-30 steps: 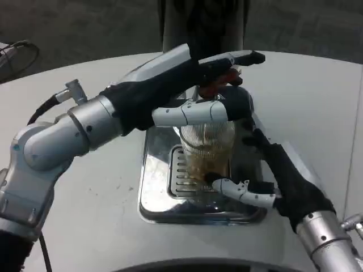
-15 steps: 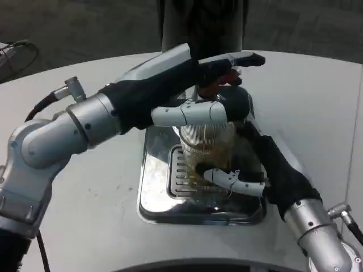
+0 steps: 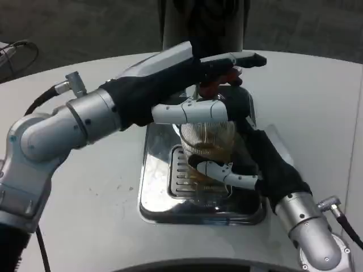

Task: Grasp the cup under the faucet to collect the drink, then remove the cup.

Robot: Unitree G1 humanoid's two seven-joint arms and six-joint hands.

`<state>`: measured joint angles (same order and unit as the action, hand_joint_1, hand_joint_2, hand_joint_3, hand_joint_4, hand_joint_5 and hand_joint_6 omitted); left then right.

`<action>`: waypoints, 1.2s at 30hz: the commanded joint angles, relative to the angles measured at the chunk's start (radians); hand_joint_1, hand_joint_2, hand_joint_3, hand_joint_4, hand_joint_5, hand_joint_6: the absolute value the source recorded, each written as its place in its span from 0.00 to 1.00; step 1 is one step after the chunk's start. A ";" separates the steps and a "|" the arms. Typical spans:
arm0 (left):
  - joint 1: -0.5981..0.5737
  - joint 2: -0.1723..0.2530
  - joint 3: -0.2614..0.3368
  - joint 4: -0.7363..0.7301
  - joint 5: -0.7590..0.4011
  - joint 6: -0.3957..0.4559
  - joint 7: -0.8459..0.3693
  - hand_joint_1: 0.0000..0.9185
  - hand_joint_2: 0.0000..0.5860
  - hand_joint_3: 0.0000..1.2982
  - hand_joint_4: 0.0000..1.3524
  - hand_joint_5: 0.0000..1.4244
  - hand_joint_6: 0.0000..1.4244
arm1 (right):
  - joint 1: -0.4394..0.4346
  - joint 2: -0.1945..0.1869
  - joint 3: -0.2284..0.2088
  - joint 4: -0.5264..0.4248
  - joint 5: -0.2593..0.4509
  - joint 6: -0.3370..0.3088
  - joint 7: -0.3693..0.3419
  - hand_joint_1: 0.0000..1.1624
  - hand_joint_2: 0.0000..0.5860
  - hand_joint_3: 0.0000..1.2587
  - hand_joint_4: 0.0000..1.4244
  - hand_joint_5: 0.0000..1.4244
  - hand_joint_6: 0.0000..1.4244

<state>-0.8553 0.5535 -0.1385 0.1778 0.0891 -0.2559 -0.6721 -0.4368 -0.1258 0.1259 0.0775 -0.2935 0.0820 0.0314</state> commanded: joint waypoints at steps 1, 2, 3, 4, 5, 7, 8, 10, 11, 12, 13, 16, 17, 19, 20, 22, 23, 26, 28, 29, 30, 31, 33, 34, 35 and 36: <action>-0.001 0.007 -0.029 0.019 0.023 -0.002 -0.035 0.00 0.13 0.11 0.06 0.13 0.10 | -0.025 0.009 0.000 0.042 0.018 -0.031 -0.006 0.67 0.35 0.00 0.01 0.06 0.08; -0.002 0.007 -0.030 0.021 0.024 -0.003 -0.036 0.00 0.13 0.11 0.06 0.13 0.10 | -0.028 0.010 -0.002 0.050 0.023 -0.035 -0.005 0.67 0.35 0.00 0.01 0.07 0.08; -0.006 0.007 -0.032 0.026 0.027 -0.007 -0.038 0.00 0.13 0.11 0.06 0.14 0.10 | -0.030 0.011 -0.003 0.056 0.026 -0.038 -0.005 0.67 0.35 0.00 0.01 0.07 0.08; -0.009 0.007 -0.035 0.030 0.030 -0.011 -0.039 0.00 0.13 0.11 0.06 0.14 0.10 | -0.031 0.011 -0.002 0.059 0.023 -0.039 -0.010 0.67 0.35 0.00 0.01 0.07 0.08; -0.012 0.007 -0.036 0.034 0.033 -0.015 -0.040 0.00 0.13 0.11 0.06 0.14 0.10 | -0.035 0.011 -0.002 0.067 0.027 -0.042 -0.008 0.67 0.35 0.00 0.01 0.07 0.08; -0.017 0.005 -0.038 0.043 0.034 -0.020 -0.040 0.00 0.13 0.11 0.06 0.14 0.10 | -0.041 0.010 -0.001 0.079 0.024 -0.048 -0.012 0.67 0.35 0.00 0.02 0.07 0.08; -0.021 0.003 -0.040 0.050 0.035 -0.022 -0.040 0.00 0.13 0.11 0.06 0.14 0.10 | -0.043 0.010 -0.001 0.084 0.025 -0.051 -0.012 0.67 0.35 0.00 0.02 0.07 0.08; -0.028 -0.001 -0.043 0.062 0.037 -0.027 -0.039 0.00 0.13 0.11 0.06 0.14 0.10 | -0.047 0.008 -0.003 0.092 0.029 -0.055 -0.010 0.67 0.35 0.00 0.02 0.07 0.08; -0.031 -0.002 -0.044 0.066 0.038 -0.030 -0.038 0.00 0.13 0.11 0.06 0.14 0.10 | -0.047 0.006 -0.003 0.093 0.026 -0.057 -0.013 0.67 0.34 0.00 0.02 0.07 0.08; -0.033 -0.003 -0.046 0.071 0.038 -0.032 -0.038 0.00 0.13 0.11 0.06 0.14 0.10 | -0.047 0.004 -0.003 0.094 0.023 -0.059 -0.016 0.67 0.34 0.00 0.02 0.07 0.08; -0.034 -0.003 -0.048 0.075 0.038 -0.034 -0.037 0.00 0.13 0.11 0.06 0.14 0.10 | -0.047 0.006 -0.006 0.097 0.030 -0.062 -0.014 0.67 0.34 0.00 0.02 0.07 0.08; -0.038 -0.004 -0.054 0.088 0.039 -0.041 -0.035 0.00 0.13 0.11 0.06 0.14 0.10 | -0.045 0.009 -0.009 0.098 0.037 -0.067 -0.017 0.66 0.33 0.00 0.02 0.08 0.08; -0.040 -0.004 -0.056 0.092 0.040 -0.043 -0.034 0.00 0.13 0.11 0.06 0.14 0.10 | -0.045 0.008 -0.008 0.099 0.037 -0.070 -0.017 0.66 0.33 0.00 0.02 0.08 0.08; -0.043 -0.005 -0.058 0.099 0.040 -0.047 -0.033 0.00 0.13 0.11 0.06 0.14 0.10 | -0.044 0.009 -0.006 0.100 0.039 -0.075 -0.017 0.66 0.33 0.00 0.03 0.08 0.08; -0.044 -0.005 -0.059 0.102 0.040 -0.049 -0.033 0.00 0.13 0.11 0.06 0.14 0.10 | -0.043 0.009 -0.005 0.100 0.041 -0.078 -0.016 0.66 0.33 0.00 0.03 0.08 0.08; -0.045 -0.005 -0.061 0.109 0.041 -0.052 -0.032 0.00 0.13 0.12 0.06 0.14 0.10 | -0.041 0.010 -0.004 0.099 0.039 -0.079 -0.018 0.66 0.33 0.00 0.03 0.08 0.08; -0.046 -0.005 -0.062 0.111 0.041 -0.054 -0.032 0.00 0.13 0.12 0.06 0.14 0.10 | -0.041 0.011 -0.002 0.099 0.035 -0.077 -0.022 0.66 0.33 0.00 0.04 0.08 0.08; -0.047 -0.005 -0.064 0.116 0.042 -0.057 -0.031 0.00 0.13 0.12 0.06 0.14 0.10 | -0.040 0.023 0.001 0.095 0.022 -0.069 -0.052 0.66 0.33 0.00 0.04 0.08 0.09; -0.047 -0.005 -0.064 0.118 0.042 -0.059 -0.031 0.00 0.13 0.12 0.06 0.14 0.10 | -0.047 0.030 0.003 0.105 0.026 -0.074 -0.058 0.66 0.34 0.00 0.04 0.09 0.09; -0.047 -0.004 -0.064 0.119 0.042 -0.060 -0.031 0.00 0.13 0.12 0.06 0.14 0.10 | -0.050 0.033 0.007 0.109 0.023 -0.078 -0.061 0.65 0.35 0.00 0.05 0.10 0.09; -0.047 -0.003 -0.064 0.119 0.042 -0.061 -0.032 0.00 0.13 0.12 0.06 0.14 0.10 | -0.052 0.035 0.009 0.111 0.020 -0.082 -0.064 0.65 0.35 0.00 0.05 0.10 0.09; -0.047 -0.002 -0.064 0.119 0.043 -0.061 -0.033 0.00 0.13 0.12 0.06 0.14 0.10 | -0.052 0.039 0.010 0.114 0.019 -0.087 -0.070 0.65 0.35 0.00 0.05 0.10 0.09; -0.047 0.001 -0.063 0.120 0.043 -0.061 -0.034 0.00 0.13 0.12 0.06 0.14 0.10 | -0.053 0.045 0.012 0.119 0.017 -0.092 -0.076 0.65 0.35 0.00 0.05 0.10 0.09; -0.047 0.002 -0.062 0.120 0.042 -0.061 -0.034 0.00 0.13 0.12 0.06 0.14 0.10 | -0.054 0.048 0.014 0.121 0.017 -0.094 -0.076 0.65 0.35 0.00 0.06 0.10 0.09; -0.048 0.003 -0.062 0.120 0.043 -0.061 -0.035 0.00 0.13 0.12 0.06 0.14 0.10 | -0.054 0.049 0.016 0.123 0.018 -0.095 -0.076 0.65 0.35 0.00 0.06 0.10 0.09; -0.048 0.004 -0.062 0.121 0.042 -0.060 -0.036 0.00 0.13 0.12 0.06 0.14 0.10 | -0.053 0.051 0.019 0.123 0.014 -0.096 -0.080 0.65 0.35 0.00 0.06 0.10 0.09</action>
<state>-0.9138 0.5526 -0.1744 0.2797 0.0957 -0.3224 -0.6813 -0.4832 -0.0851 0.1359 0.1911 -0.2762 0.0143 -0.0391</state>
